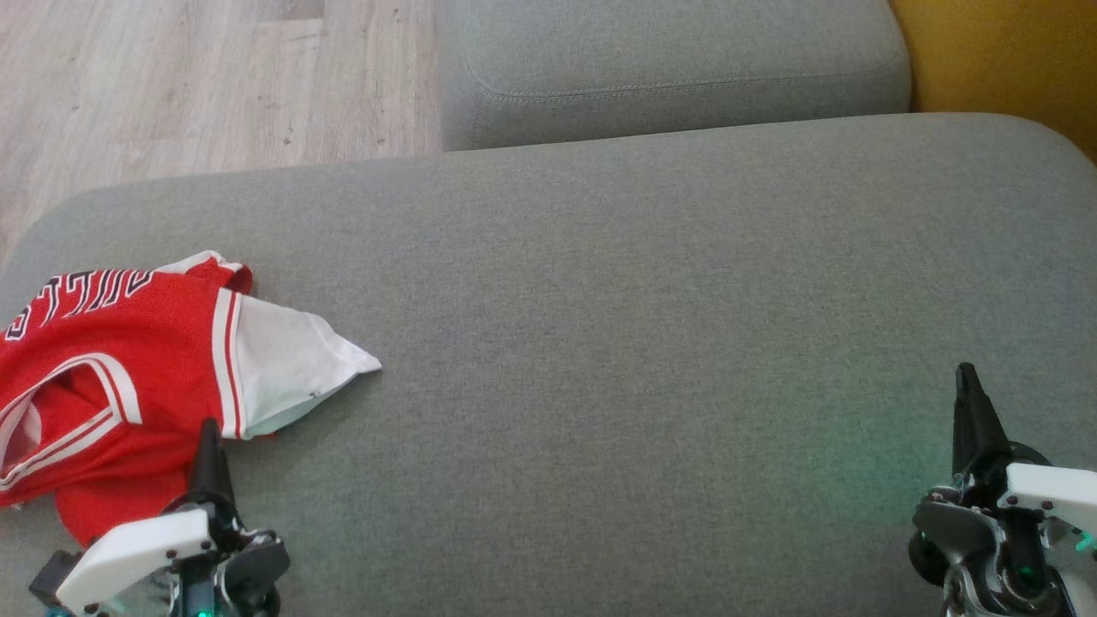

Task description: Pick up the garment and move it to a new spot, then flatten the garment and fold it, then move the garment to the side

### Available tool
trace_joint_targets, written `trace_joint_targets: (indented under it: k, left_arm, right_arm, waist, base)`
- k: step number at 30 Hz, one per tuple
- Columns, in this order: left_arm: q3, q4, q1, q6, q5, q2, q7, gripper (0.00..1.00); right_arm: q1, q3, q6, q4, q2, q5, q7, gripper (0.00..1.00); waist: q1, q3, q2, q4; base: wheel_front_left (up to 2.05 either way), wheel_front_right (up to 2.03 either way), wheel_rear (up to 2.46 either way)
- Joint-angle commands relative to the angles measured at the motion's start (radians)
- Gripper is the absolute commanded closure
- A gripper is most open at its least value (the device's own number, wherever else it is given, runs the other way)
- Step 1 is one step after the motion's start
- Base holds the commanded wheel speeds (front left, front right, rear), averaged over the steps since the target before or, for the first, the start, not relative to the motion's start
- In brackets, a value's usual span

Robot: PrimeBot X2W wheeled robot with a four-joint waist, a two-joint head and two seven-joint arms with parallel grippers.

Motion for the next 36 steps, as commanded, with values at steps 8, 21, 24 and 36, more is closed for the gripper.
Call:
trace_joint_targets:
  k: [8, 21, 24, 36]
  left_arm:
    - [-0.012, 0.007, 0.003, 0.000, 0.003, 0.000, -0.012, 0.00]
    - [-0.036, -0.002, 0.004, 0.001, 0.056, 0.000, -0.051, 0.00]
    - [-0.039, -0.005, 0.004, 0.002, 0.088, 0.001, -0.060, 0.00]
    - [-0.065, -0.009, 0.006, 0.009, 0.264, 0.001, -0.095, 0.00]
  right_arm:
    - [0.006, 0.009, 0.000, 0.005, 0.000, -0.005, -0.011, 0.00]
    - [0.017, 0.029, 0.001, -0.026, -0.001, -0.128, -0.050, 0.00]
    - [0.019, 0.034, 0.001, -0.039, -0.001, -0.186, -0.059, 0.00]
    - [0.025, 0.076, 0.002, -0.086, -0.007, -0.419, -0.095, 0.00]
  waist:
    - [0.0000, 0.000, 0.0000, 0.000]
    - [0.0000, 0.001, 0.0000, -0.004]
    - [0.0000, 0.001, 0.0000, -0.005]
    - [0.0000, -0.001, 0.0000, -0.008]
  base:
    - [0.00, 0.00, 0.00]
    - [0.00, 0.00, 0.00]
    - [0.00, 0.00, 0.00]
    - [0.00, 0.00, 0.00]
